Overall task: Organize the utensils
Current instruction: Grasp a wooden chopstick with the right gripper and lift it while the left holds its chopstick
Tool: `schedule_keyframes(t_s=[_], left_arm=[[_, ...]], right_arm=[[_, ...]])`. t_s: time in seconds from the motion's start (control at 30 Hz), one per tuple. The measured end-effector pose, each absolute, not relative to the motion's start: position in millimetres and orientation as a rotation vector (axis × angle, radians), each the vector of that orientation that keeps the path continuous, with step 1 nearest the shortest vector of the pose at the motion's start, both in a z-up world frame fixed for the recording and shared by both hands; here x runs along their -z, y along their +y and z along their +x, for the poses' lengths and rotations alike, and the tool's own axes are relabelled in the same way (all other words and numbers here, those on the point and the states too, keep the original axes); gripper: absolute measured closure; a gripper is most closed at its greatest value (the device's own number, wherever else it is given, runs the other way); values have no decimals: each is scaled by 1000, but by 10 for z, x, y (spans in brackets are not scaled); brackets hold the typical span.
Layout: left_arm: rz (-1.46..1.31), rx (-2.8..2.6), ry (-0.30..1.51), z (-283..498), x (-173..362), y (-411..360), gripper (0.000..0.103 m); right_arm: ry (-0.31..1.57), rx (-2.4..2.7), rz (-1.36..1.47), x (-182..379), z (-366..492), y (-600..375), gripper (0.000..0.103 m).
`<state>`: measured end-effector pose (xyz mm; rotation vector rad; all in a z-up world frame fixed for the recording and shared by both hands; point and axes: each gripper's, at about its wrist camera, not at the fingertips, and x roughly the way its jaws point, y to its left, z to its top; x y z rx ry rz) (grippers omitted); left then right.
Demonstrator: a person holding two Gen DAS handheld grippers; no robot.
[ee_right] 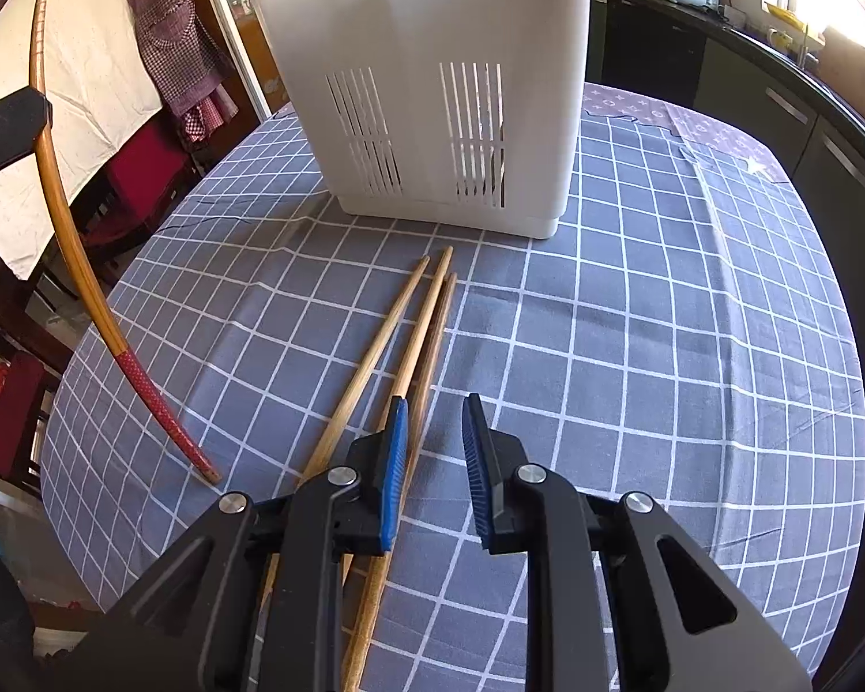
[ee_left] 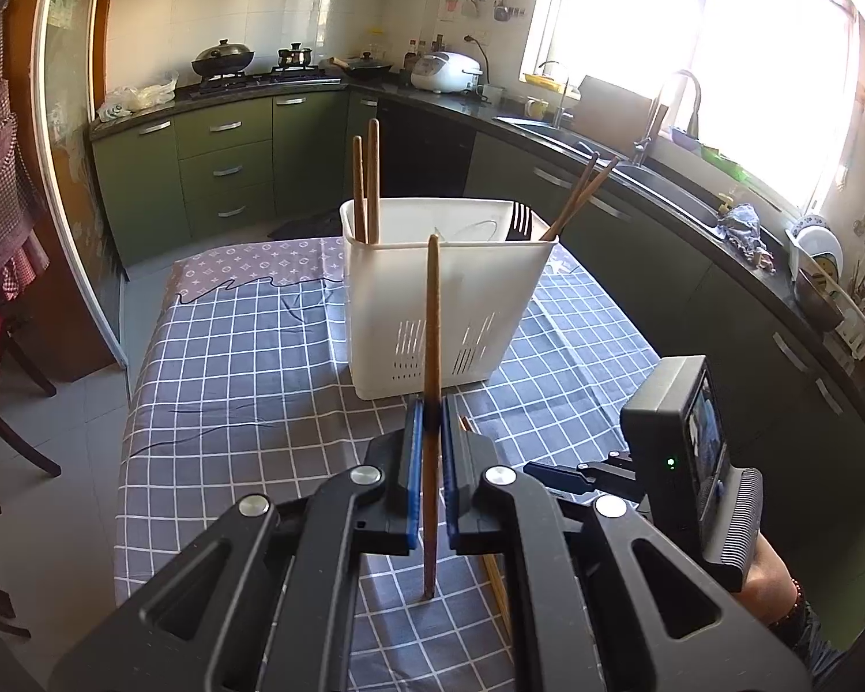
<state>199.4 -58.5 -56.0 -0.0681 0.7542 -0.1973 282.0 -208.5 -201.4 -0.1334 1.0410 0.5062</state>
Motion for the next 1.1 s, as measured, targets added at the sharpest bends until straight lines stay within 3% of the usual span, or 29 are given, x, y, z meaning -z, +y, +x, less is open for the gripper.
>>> schedule_keyframes(t_s=[0.67,0.83,1.1], left_arm=[[-65,205,768,1973,588,-589,97],[-63,208,772,1969,595,-584,97],[-57,208,771,1954,590,-601,97]], right_arm=[[1051,-469,-205,2085,2902,-1879,84],[1047,-478,-175,2099,2960,-1881,96],[998,-501,-79,1873,2901,-2097,97]])
